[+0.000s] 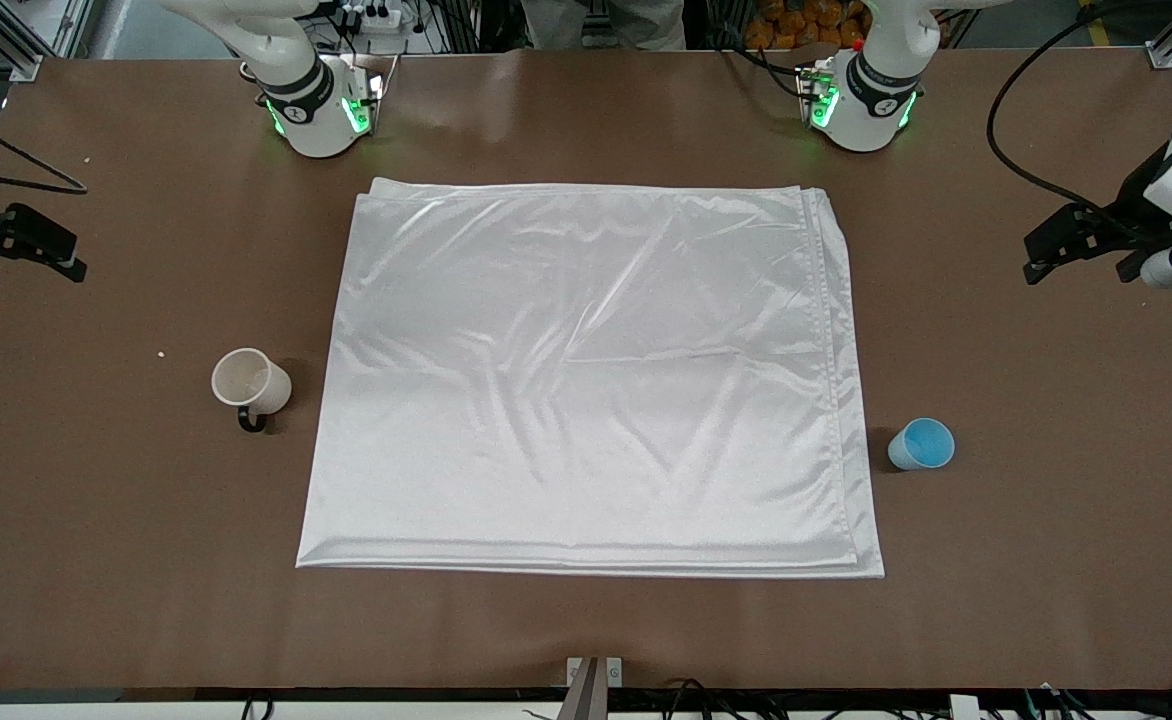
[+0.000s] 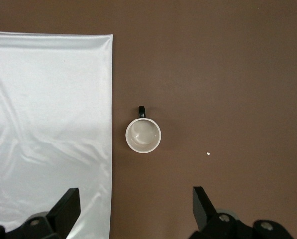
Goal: Place blue cup into white mug on cloth
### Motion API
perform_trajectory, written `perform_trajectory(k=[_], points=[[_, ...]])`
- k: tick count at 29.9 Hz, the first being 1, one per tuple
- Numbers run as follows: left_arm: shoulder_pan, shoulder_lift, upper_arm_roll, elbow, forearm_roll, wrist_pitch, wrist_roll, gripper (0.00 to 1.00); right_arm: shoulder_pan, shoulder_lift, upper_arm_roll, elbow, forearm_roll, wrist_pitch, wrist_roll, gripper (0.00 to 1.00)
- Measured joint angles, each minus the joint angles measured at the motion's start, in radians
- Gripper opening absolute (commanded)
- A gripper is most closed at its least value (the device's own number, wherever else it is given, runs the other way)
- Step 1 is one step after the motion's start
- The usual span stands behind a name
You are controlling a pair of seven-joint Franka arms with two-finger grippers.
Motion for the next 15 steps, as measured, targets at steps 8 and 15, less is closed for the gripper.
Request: perform_trajectory(k=[8, 15], points=[[0.0, 0.0, 0.0, 0.0, 0.0, 0.007, 0.0, 1.0, 0.0, 0.001, 0.0, -0.001, 0.0, 0.0, 0.0, 1.0], [0.001, 0.0, 0.001, 0.0, 0.0, 0.008, 0.0, 1.0, 0.0, 0.002, 0.0, -0.001, 0.0, 0.0, 0.0, 1.0]])
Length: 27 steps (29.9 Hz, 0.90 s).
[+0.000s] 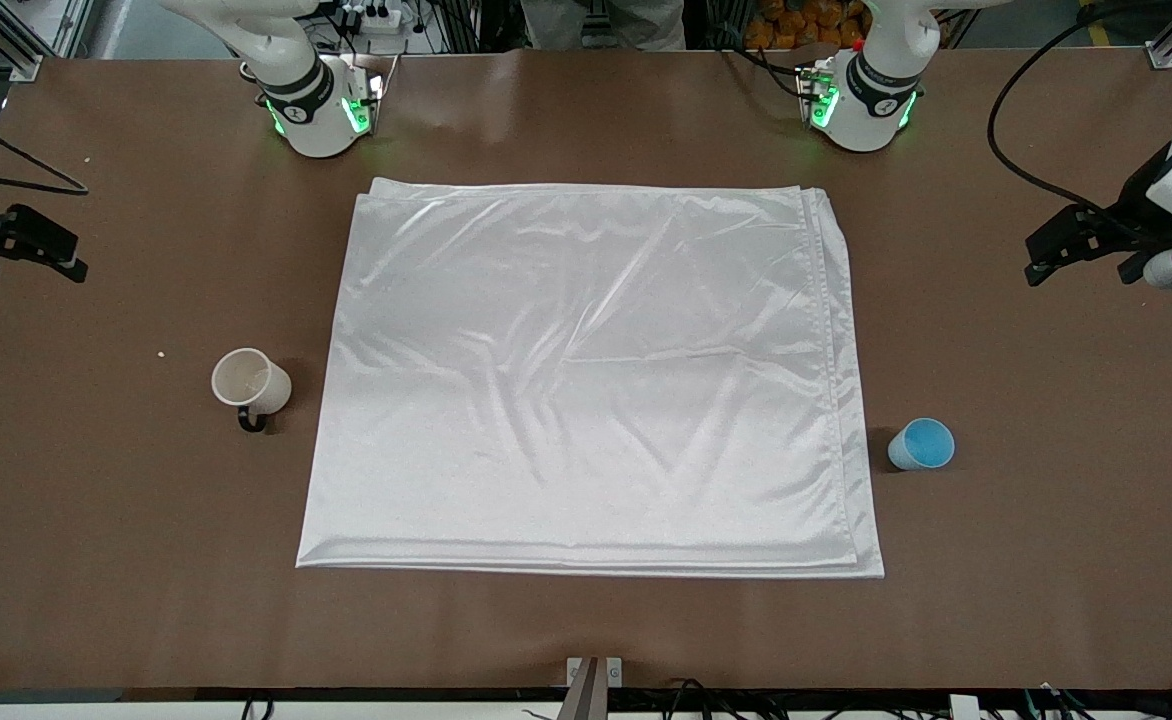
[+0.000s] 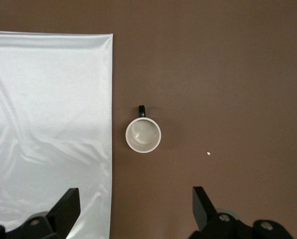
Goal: Place blue cup into white mug on cloth
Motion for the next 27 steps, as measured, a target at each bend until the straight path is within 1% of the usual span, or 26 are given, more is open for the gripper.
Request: perform_trajectory(k=[9, 14, 18, 22, 27], points=[[0.005, 0.02, 0.004, -0.003, 0.0, 0.003, 0.0, 1.0, -0.013, 0.028, -0.001, -0.003, 0.0, 0.008, 0.0, 1.0], [0.01, 0.064, 0.006, -0.01, 0.0, 0.022, 0.0, 1.0, -0.019, 0.053, -0.001, -0.003, 0.0, 0.02, 0.0, 1.0], [0.017, 0.105, 0.006, -0.025, 0.0, 0.061, 0.0, 1.0, -0.018, 0.07, 0.0, -0.003, 0.0, 0.032, 0.0, 1.0], [0.024, 0.133, 0.006, -0.069, 0.0, 0.134, 0.0, 1.0, -0.018, 0.093, 0.003, -0.003, 0.0, 0.042, 0.0, 1.0], [0.044, 0.143, 0.007, -0.148, 0.0, 0.232, 0.0, 1.0, -0.017, 0.142, 0.007, -0.005, 0.0, 0.081, 0.0, 1.0]])
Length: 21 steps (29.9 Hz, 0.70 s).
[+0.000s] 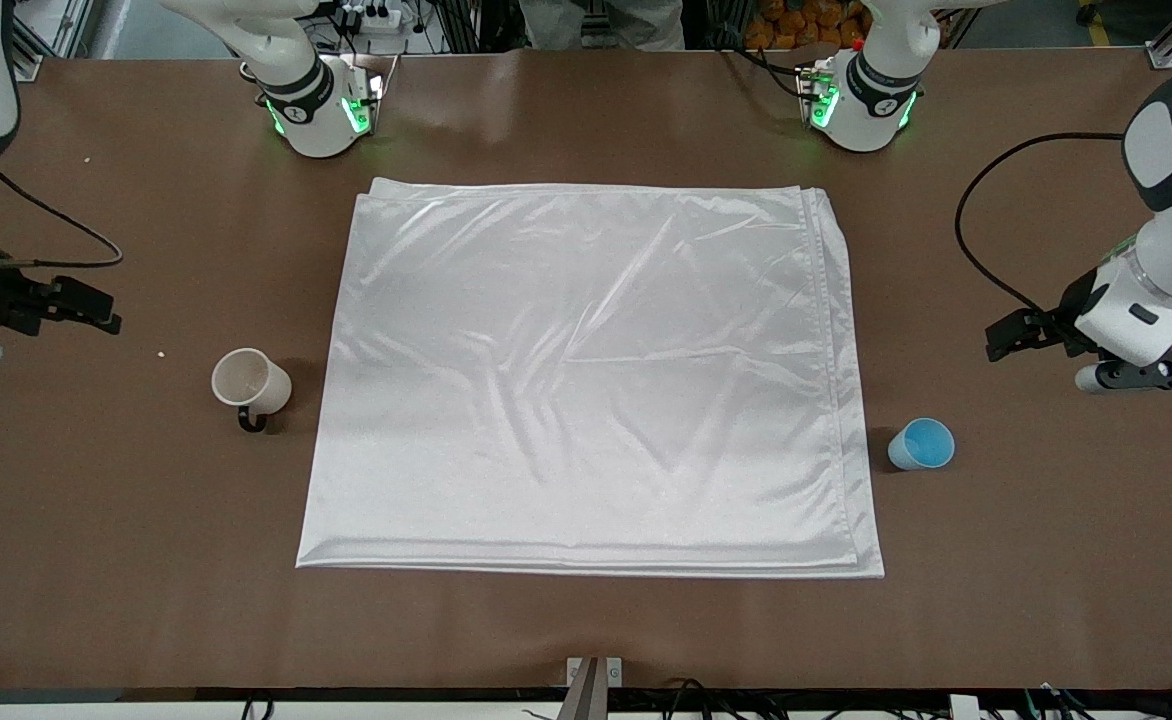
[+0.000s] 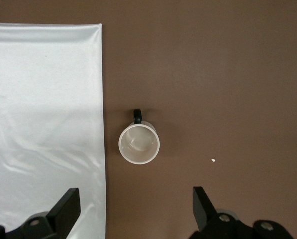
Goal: Place blue cup into white mug on cloth
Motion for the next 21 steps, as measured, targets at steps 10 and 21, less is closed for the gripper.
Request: perform_trajectory(k=[10, 21], points=[[0.011, 0.011, 0.0, -0.133, 0.0, 0.184, 0.0, 1.0, 0.007, 0.133, 0.007, 0.029, 0.0, 0.034, 0.0, 1.0], [0.017, 0.147, 0.001, -0.169, 0.0, 0.375, 0.0, 1.0, 0.032, 0.315, 0.007, 0.071, 0.002, 0.131, 0.0, 1.0]])
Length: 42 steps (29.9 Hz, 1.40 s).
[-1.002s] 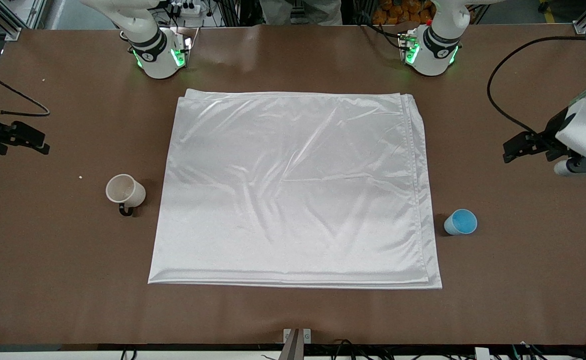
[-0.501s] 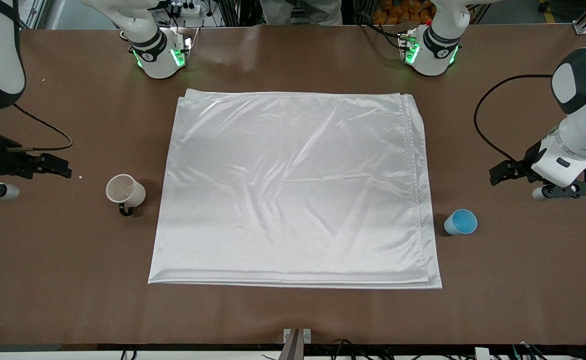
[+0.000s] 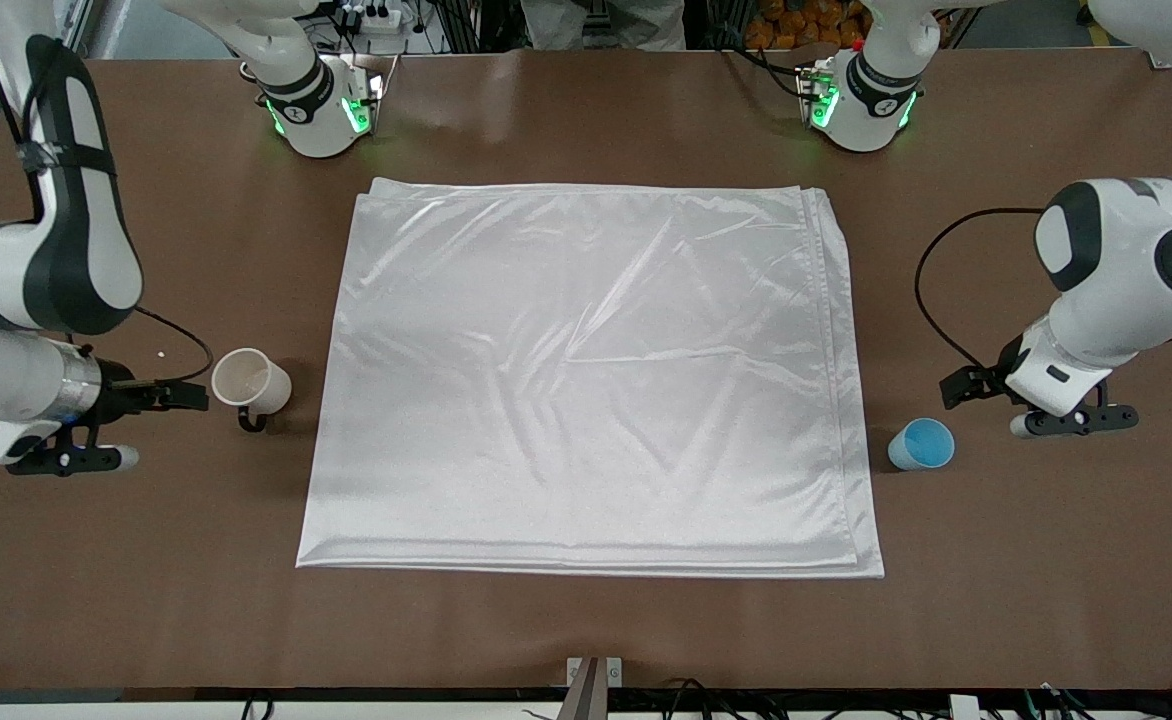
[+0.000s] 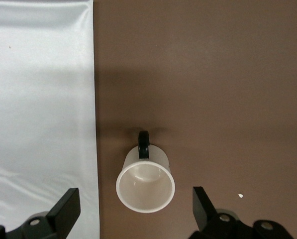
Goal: Place blue cup into white mug on cloth
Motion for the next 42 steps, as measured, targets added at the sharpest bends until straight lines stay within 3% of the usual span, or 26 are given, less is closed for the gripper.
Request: perform_trajectory(k=[15, 23, 33, 38, 42], points=[[0.014, 0.175, 0.0, 0.0, 0.0, 0.221, 0.0, 1.0, 0.019, 0.124, 0.0, 0.012, 0.003, 0.129, 0.001, 1.0], [0.032, 0.202, 0.0, 0.001, 0.0, 0.25, 0.0, 1.0, 0.022, 0.196, 0.0, 0.013, 0.003, 0.201, 0.001, 1.0], [0.032, 0.231, -0.001, 0.001, 0.0, 0.284, 0.0, 1.0, 0.021, 0.23, 0.0, 0.013, 0.003, 0.161, 0.0, 1.0], [0.032, 0.264, -0.002, 0.001, 0.0, 0.329, 0.0, 0.76, 0.017, 0.238, -0.002, 0.013, 0.003, 0.116, -0.014, 1.0], [0.032, 0.285, -0.002, 0.001, 0.0, 0.351, 0.0, 0.45, 0.011, 0.244, -0.003, 0.012, 0.003, 0.084, -0.028, 1.0]])
